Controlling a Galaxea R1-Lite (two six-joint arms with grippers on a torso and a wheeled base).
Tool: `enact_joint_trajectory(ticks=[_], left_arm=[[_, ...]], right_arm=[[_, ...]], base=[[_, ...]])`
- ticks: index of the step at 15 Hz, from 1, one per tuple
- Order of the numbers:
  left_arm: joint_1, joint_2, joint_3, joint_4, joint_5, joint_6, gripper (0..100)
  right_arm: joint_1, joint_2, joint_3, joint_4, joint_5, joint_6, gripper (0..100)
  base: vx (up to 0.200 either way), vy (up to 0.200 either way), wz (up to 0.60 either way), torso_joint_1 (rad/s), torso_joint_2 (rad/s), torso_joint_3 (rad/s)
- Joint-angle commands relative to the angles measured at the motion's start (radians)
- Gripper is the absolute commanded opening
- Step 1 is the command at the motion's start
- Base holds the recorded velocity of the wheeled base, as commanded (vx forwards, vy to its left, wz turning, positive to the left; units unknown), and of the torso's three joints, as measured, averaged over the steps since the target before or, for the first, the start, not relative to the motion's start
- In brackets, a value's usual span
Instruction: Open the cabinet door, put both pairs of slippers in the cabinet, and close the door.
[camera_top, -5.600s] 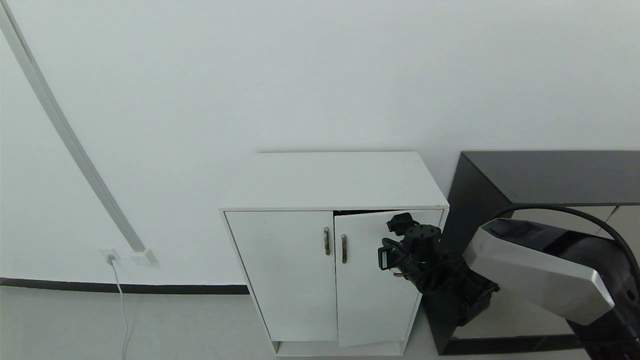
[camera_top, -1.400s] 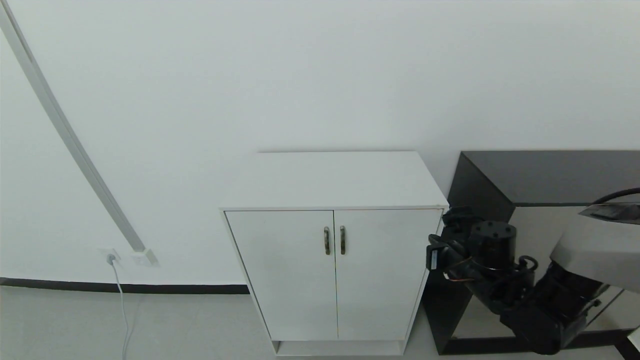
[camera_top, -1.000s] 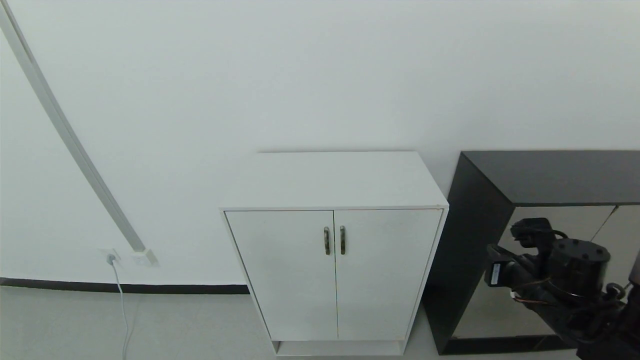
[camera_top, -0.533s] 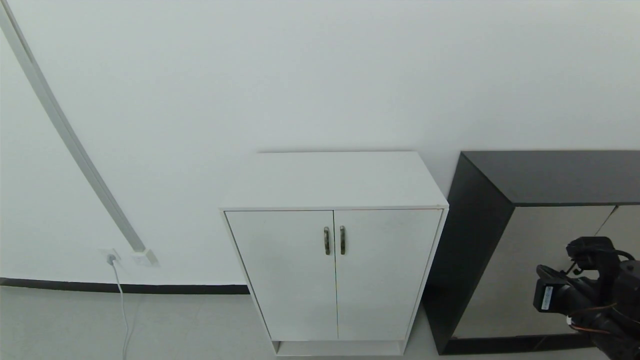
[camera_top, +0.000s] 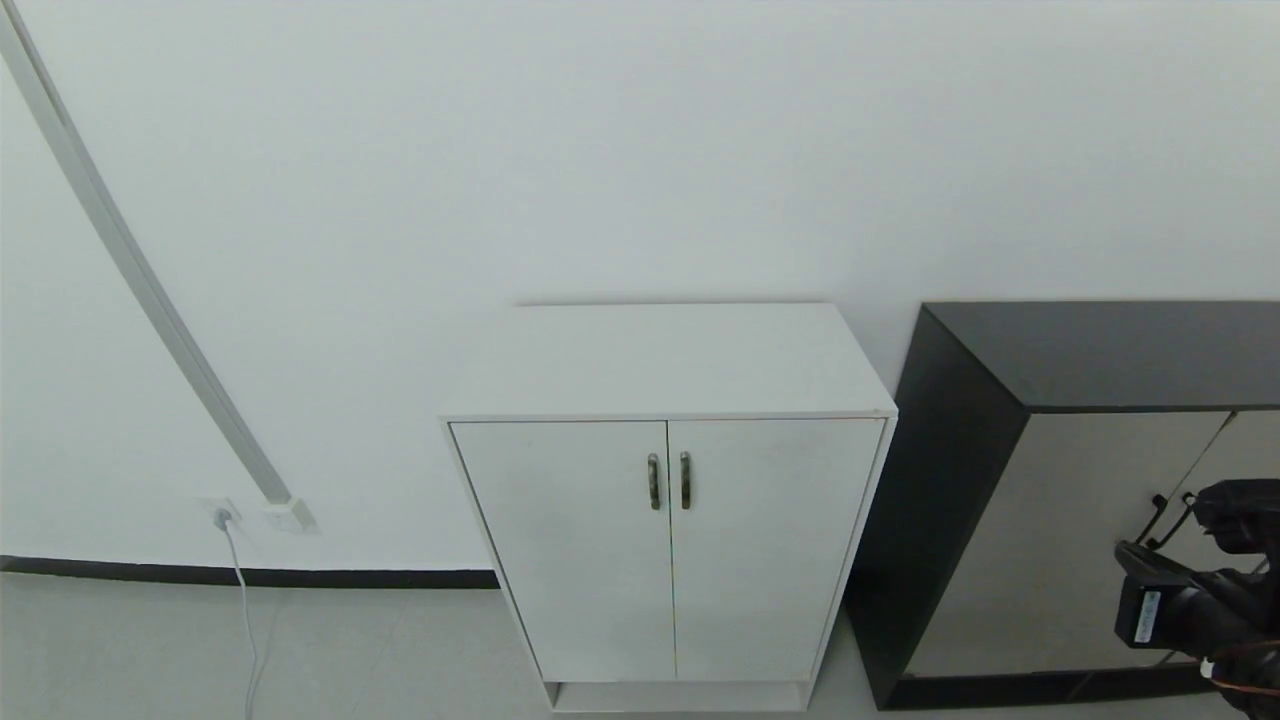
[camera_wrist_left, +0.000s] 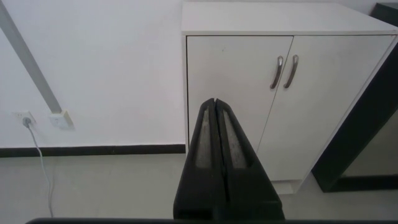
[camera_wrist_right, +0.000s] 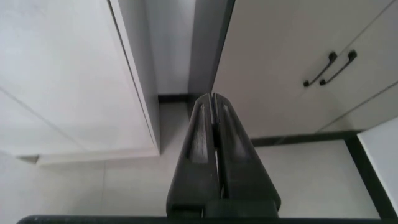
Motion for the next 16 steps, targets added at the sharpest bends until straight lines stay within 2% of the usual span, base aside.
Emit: enact_joint_trajectory(ticks=[1,4,6,9,10,12,16], left_arm=[[0.000,0.001,0.000,0.000,0.000,0.000,0],[0.000,0.001,0.000,0.000,-0.002,0.000,0],[0.000,0.001,0.000,0.000,-0.002,0.000,0],[0.000,0.001,0.000,0.000,-0.002,0.000,0],[0.000,0.001,0.000,0.000,-0.002,0.000,0],[0.000,0.001,0.000,0.000,-0.002,0.000,0],[0.000,0.001,0.000,0.000,-0.002,0.000,0]], right_arm=[[0.006,-0.199,0.000,0.157,0.009,-0.004,0],[0.009,-0.449,0.000,0.492,0.072,-0.004,0],[0.011,-0.574,0.000,0.651,0.119,-0.010,0],[0.011,-0.778,0.000,0.990,0.220,-0.010,0],[0.012,-0.822,0.000,1.064,0.248,-0.012,0],[0.015,-0.882,0.000,1.144,0.282,-0.010,0],[0.025,-0.894,0.000,1.197,0.289,-0.009,0]], base=[[0.000,0.000,0.00,0.000,0.00,0.000],[0.000,0.000,0.00,0.000,0.00,0.000],[0.000,0.000,0.00,0.000,0.00,0.000],[0.000,0.000,0.00,0.000,0.00,0.000],[0.000,0.000,0.00,0.000,0.00,0.000],[0.000,0.000,0.00,0.000,0.00,0.000],[0.000,0.000,0.00,0.000,0.00,0.000]])
